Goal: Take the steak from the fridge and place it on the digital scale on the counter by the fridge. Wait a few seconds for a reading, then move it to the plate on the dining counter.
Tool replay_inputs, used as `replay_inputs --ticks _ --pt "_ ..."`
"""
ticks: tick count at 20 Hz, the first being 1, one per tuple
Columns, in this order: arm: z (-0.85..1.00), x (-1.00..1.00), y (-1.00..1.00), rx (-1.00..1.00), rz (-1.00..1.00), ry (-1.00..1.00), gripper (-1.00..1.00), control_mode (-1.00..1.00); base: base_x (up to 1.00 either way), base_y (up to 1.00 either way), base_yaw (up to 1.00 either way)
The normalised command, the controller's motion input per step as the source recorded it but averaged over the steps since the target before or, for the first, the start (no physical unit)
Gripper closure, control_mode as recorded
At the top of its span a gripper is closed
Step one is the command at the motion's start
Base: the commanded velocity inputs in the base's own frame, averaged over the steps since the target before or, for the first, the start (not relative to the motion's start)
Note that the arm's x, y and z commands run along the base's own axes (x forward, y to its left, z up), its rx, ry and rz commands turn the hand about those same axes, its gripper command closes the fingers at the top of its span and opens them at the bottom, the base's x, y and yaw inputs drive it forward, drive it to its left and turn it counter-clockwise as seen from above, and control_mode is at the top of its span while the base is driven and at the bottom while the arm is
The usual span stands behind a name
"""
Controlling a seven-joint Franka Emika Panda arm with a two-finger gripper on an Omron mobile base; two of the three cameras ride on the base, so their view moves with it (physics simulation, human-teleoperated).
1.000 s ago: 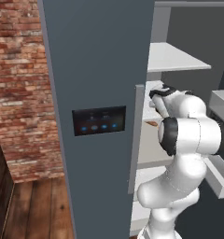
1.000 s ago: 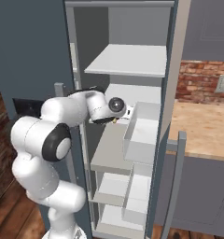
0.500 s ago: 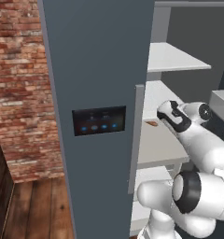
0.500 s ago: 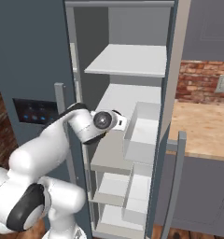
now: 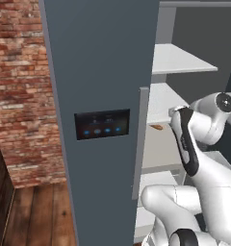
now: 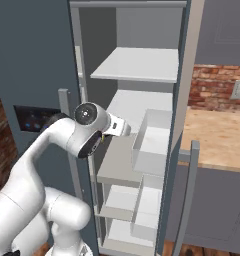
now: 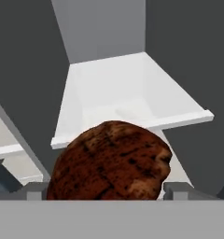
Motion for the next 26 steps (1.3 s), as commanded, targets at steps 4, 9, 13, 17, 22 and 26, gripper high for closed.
replay_inputs --ticks 4,9,13,17,22,26 --pt "0.45 -0.77 0.09 0.01 0.0 0.19 1.0 -1.0 0.0 0.0 0.0" --pt "0.03 -0.72 0.38 0.01 0.0 0.13 1.0 -1.0 0.0 0.0 0.0" --pt "0.0 -0.54 0.6 0.0 0.0 0.05 1.0 -1.0 0.0 0.0 0.0" --pt "-0.01 -0.24 0.51 0.0 0.0 0.05 1.0 -1.0 0.0 0.0 0.0" --pt "-0.08 -0.09 0.17 0.0 0.0 0.02 1.0 -1.0 0.0 0.0 0.0" --pt "0.0 0.0 0.0 0.0 0.0 0.0 1.0 1.0 -0.69 0.18 -0.02"
